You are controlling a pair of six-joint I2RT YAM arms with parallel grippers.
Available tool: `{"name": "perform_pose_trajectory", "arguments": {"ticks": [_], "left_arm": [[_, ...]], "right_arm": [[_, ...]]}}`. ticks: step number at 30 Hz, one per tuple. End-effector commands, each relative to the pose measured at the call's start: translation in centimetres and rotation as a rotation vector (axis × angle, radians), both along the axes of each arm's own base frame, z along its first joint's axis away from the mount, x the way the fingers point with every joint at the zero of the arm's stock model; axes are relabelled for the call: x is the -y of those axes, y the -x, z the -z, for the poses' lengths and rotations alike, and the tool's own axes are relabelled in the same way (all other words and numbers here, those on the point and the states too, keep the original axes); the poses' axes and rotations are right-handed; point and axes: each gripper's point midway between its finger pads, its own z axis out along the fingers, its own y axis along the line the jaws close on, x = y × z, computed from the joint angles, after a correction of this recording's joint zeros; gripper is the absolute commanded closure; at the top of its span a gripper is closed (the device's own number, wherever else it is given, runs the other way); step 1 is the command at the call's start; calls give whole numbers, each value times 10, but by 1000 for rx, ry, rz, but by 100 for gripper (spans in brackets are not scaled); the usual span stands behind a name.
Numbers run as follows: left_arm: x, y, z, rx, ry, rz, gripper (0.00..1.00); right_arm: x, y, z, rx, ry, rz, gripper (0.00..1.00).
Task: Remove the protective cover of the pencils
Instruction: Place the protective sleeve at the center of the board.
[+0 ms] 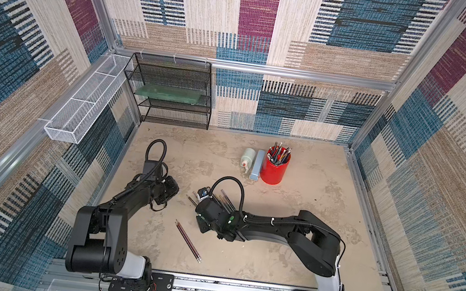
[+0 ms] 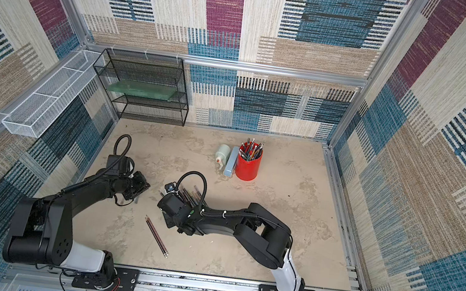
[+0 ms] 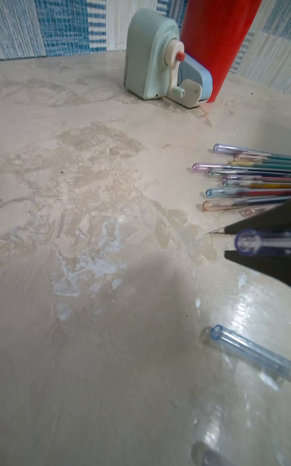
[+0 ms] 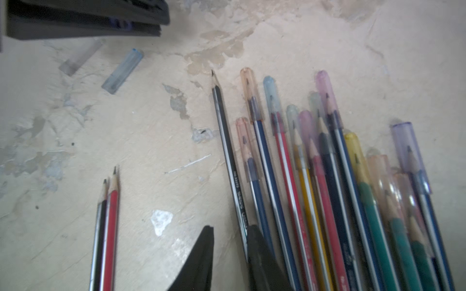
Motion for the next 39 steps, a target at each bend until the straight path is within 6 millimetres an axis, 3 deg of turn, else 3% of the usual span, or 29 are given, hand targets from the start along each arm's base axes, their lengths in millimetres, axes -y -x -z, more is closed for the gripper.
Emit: {"name": "perform_pose_trajectory", "arguments": {"ticks": [1,12,27,39], "left_arm": [[-5,-1,7,-33,-53,31,100],[3,-8,25,-92,-7,57,96],[4,-8,36,-142,-14,67,82],[3,-7,34,-144,-25,65,76]], "right_arm": [[-7,-1,-10,9,-51,-21,71],[-10,-5,0,-13,-27,-31,71],[-6,-9,20,-37,14,-16,79],[-8,-6,28,-63,17,-25,83]]}}
